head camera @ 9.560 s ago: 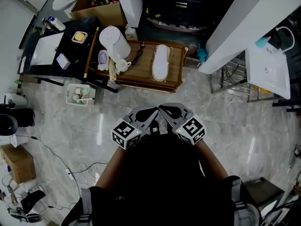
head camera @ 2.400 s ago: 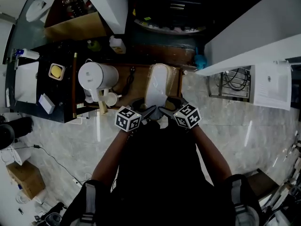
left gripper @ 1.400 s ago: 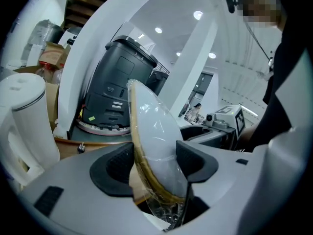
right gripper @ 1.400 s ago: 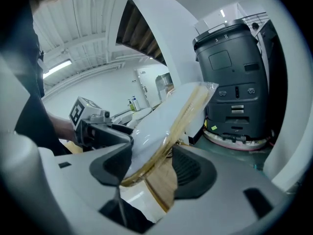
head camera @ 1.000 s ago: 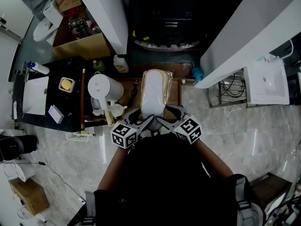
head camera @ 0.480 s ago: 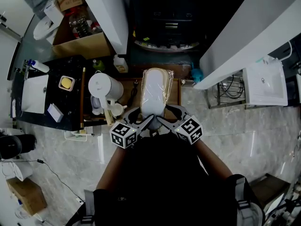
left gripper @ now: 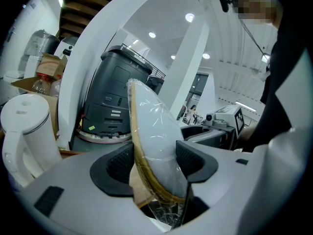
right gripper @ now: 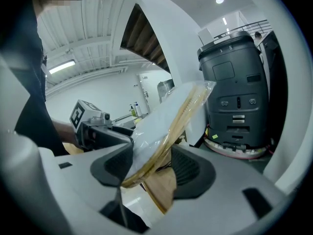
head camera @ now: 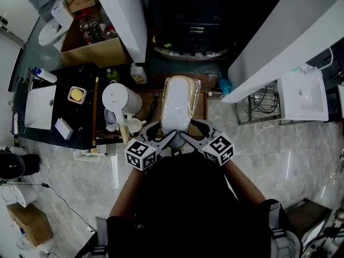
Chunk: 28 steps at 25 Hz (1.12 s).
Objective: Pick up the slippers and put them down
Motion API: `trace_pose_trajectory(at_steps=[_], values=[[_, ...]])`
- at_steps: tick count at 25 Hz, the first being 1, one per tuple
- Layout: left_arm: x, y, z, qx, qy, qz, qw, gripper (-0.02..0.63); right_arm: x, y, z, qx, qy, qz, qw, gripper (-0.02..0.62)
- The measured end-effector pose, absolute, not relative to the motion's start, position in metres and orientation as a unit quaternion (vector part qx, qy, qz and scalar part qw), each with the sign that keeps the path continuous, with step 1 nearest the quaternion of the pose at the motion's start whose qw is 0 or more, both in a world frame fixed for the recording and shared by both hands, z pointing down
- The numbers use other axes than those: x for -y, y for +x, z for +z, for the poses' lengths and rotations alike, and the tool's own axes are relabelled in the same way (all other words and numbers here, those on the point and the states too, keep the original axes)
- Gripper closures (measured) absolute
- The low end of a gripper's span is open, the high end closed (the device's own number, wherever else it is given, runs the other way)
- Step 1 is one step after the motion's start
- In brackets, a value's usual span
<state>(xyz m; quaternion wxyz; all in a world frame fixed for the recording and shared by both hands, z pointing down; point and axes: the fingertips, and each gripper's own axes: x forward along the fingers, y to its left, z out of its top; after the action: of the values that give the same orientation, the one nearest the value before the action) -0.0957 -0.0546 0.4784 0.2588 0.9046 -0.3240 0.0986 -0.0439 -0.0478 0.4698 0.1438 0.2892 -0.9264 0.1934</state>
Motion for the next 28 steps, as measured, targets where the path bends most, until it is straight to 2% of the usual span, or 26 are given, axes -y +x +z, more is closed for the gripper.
trace_pose_trajectory(at_steps=[9, 28], values=[[0.054, -0.097, 0.472, 0.324, 0.907, 0.098, 0.249, 0.334, 0.047, -0.044, 0.464, 0.926, 0.294, 0.193, 0.137, 0.351], [0.053, -0.085, 0.503, 0.314, 0.899, 0.127, 0.277, 0.333, 0.046, -0.032, 0.495, 0.915, 0.291, 0.226, 0.164, 0.354]])
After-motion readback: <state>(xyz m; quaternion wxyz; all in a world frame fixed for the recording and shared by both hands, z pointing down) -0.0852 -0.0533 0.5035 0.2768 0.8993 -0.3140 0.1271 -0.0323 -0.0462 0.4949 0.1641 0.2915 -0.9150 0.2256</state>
